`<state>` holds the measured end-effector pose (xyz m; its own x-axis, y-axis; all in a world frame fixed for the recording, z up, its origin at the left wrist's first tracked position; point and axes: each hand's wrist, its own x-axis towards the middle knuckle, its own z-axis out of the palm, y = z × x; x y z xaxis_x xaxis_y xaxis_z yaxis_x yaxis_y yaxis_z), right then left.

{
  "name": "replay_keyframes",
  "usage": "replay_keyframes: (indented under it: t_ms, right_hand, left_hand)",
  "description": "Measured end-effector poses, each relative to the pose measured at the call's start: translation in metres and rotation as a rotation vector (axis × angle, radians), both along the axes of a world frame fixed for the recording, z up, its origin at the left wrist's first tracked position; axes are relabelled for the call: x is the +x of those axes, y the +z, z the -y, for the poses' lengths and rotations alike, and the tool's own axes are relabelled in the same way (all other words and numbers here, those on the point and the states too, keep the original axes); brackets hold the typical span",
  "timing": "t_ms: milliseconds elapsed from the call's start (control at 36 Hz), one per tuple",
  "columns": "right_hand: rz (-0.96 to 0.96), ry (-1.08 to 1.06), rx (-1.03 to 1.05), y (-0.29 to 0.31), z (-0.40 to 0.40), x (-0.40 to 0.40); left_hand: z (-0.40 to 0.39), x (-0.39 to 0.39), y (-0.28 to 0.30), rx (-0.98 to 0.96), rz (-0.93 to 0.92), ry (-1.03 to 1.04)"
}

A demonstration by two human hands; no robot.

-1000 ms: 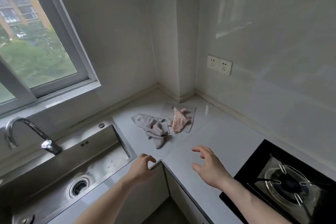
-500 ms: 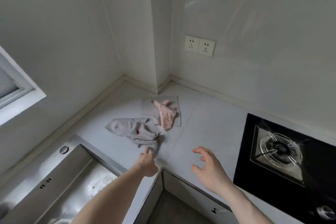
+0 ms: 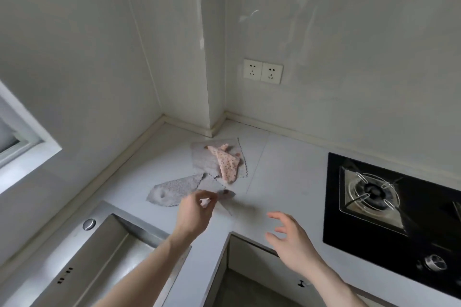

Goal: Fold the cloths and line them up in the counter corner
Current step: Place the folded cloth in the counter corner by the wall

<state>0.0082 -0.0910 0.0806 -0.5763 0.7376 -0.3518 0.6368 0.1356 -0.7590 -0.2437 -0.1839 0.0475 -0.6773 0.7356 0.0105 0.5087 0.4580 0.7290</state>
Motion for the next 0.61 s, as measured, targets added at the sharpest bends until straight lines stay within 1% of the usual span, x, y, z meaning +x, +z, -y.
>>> replay_keyframes:
  t_ms: [83, 139, 222, 361, 500, 611]
  right_hand:
    - [-0.022, 0.013, 0.021, 0.010, 0.008, -0.006]
    - [-0.046, 0.020, 0.037, 0.017, 0.014, -0.010]
    - [-0.115, 0.042, 0.031, 0.028, 0.024, -0.016]
    - [-0.220, 0.054, 0.015, 0.038, 0.041, -0.023]
    - [-0.256, 0.044, 0.104, 0.047, 0.053, -0.024]
    - [-0.278, 0.111, 0.136, 0.058, 0.060, -0.021]
  left_hand:
    - [0.014, -0.003, 0.040, 0.161, 0.071, 0.031]
    - [0.021, -0.002, 0.064, 0.189, 0.107, 0.009]
    - [0.032, 0.006, 0.094, 0.174, 0.184, -0.062]
    - [0.047, 0.022, 0.121, 0.183, 0.238, -0.233]
    - [0.054, 0.033, 0.130, 0.126, 0.350, -0.415]
    - [0.055, 0.044, 0.135, 0.119, 0.371, -0.460]
